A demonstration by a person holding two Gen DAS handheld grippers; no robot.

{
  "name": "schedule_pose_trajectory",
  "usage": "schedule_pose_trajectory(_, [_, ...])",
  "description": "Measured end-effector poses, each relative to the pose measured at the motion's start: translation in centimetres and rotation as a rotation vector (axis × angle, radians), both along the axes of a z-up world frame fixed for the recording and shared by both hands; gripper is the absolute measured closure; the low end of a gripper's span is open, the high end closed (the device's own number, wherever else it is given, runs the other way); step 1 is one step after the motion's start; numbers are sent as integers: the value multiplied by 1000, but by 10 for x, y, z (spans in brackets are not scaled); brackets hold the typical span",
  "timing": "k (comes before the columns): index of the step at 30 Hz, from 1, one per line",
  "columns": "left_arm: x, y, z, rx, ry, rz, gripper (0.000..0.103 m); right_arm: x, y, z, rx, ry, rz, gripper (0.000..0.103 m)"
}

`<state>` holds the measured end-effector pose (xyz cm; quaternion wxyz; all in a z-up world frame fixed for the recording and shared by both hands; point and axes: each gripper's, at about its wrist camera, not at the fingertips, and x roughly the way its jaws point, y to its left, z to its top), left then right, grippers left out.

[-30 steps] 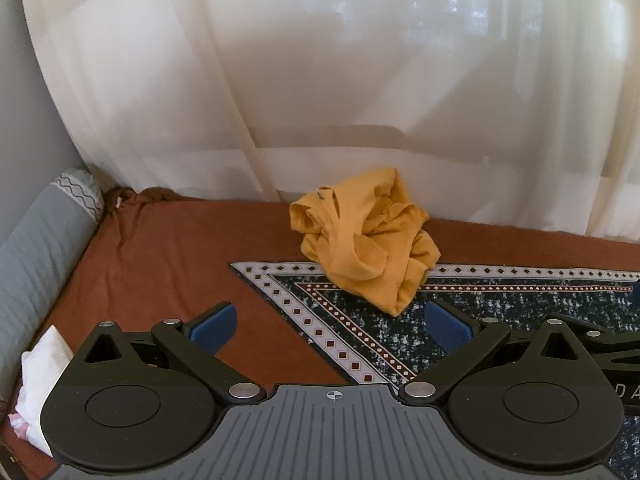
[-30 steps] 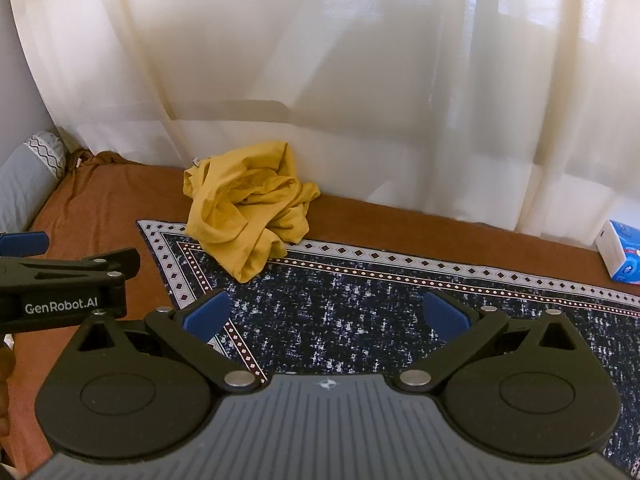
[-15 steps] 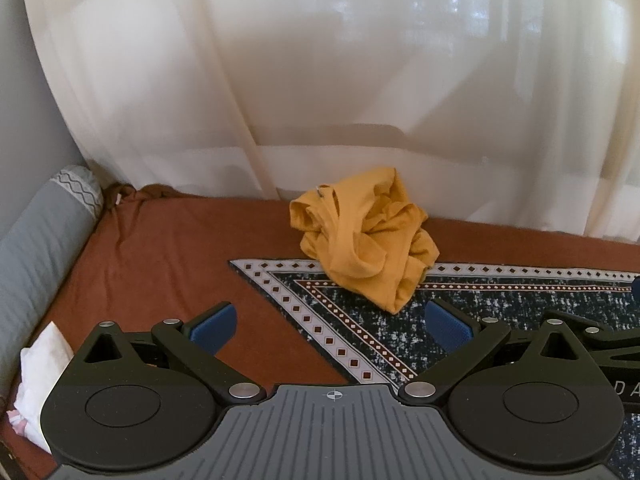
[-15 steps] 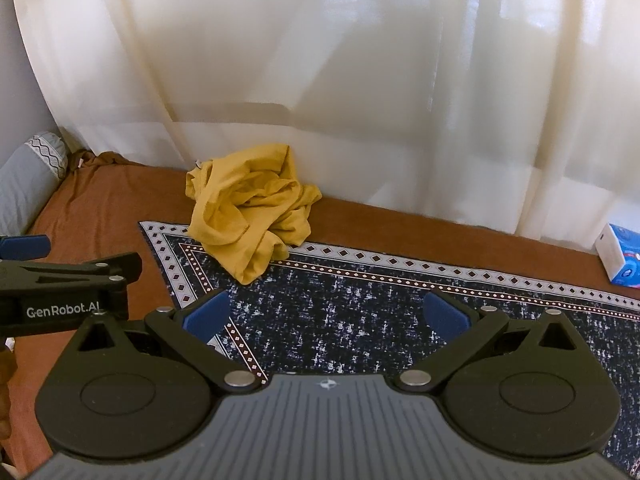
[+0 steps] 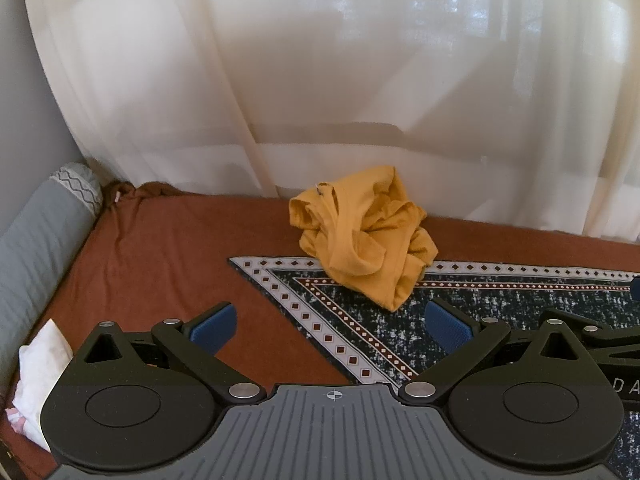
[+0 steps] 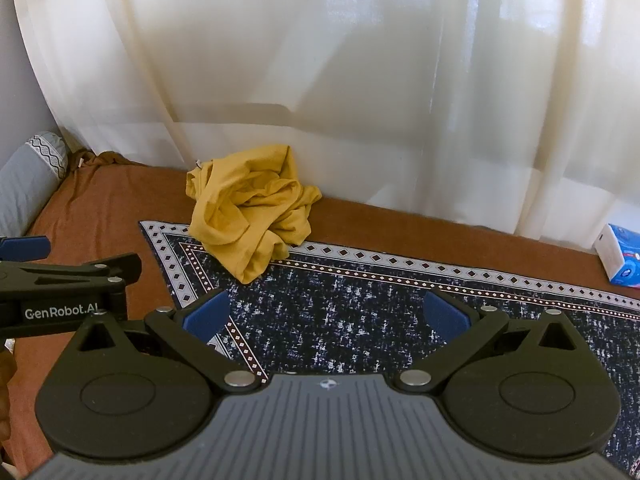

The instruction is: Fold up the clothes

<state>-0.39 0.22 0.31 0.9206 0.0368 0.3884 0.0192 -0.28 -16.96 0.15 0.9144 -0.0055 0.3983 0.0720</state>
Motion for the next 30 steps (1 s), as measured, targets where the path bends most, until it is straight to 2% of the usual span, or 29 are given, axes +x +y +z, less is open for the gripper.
schedule_pose_trajectory(30, [18,7,-19,-14,61,18,0,17,3,-19,-3,45,14,0])
